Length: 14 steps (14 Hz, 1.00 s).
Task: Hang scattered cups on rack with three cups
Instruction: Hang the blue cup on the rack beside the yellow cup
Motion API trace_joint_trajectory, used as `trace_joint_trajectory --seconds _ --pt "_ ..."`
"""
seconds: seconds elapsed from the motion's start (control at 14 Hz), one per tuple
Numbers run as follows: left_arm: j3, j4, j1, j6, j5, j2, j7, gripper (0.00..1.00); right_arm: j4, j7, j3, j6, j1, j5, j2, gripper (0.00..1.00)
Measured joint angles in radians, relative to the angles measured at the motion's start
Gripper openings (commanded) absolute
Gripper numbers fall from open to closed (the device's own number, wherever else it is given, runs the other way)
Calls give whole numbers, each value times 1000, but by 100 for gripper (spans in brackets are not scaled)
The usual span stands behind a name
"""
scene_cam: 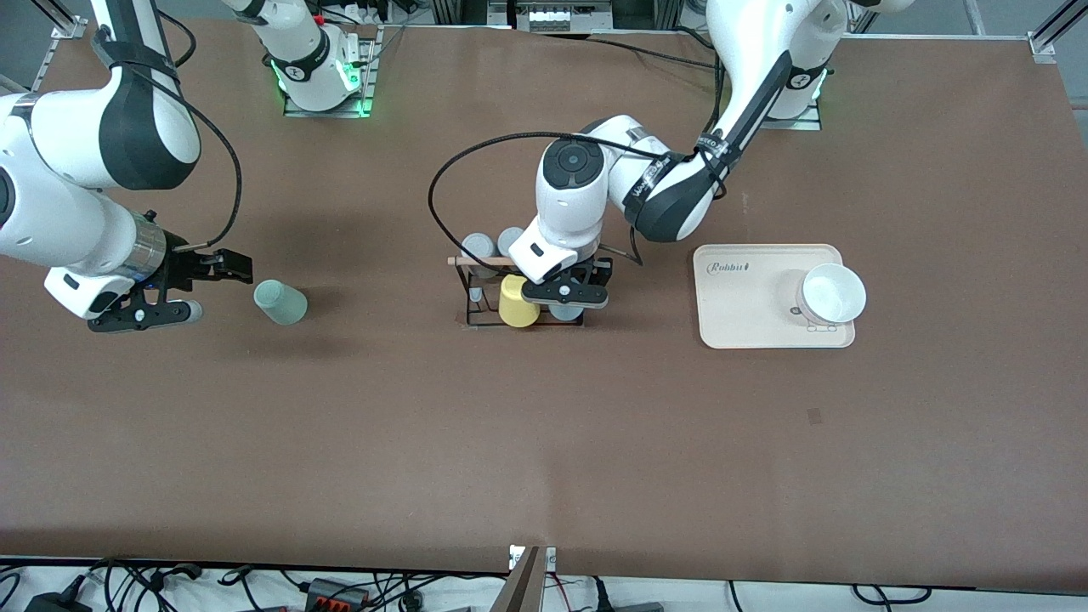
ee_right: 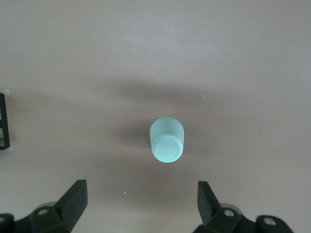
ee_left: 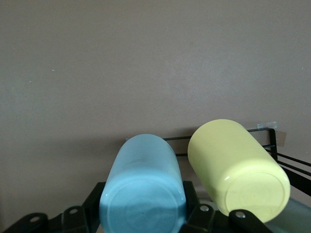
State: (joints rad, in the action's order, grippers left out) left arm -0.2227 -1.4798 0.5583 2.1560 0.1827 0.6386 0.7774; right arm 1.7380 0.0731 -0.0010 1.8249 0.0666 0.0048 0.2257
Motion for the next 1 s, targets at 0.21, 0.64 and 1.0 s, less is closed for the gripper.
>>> trace_joint_trajectory --seconds 0.21,0.64,1.0 --pt "0 0 0 21 0 14 0 22 0 0 0 1 0 0 8 100" --pt "0 0 -1 22 0 16 0 100 2 0 0 -1 0 0 15 100" --pt "2 4 -8 20 0 13 0 100 66 -10 -3 60 -2 0 25 100"
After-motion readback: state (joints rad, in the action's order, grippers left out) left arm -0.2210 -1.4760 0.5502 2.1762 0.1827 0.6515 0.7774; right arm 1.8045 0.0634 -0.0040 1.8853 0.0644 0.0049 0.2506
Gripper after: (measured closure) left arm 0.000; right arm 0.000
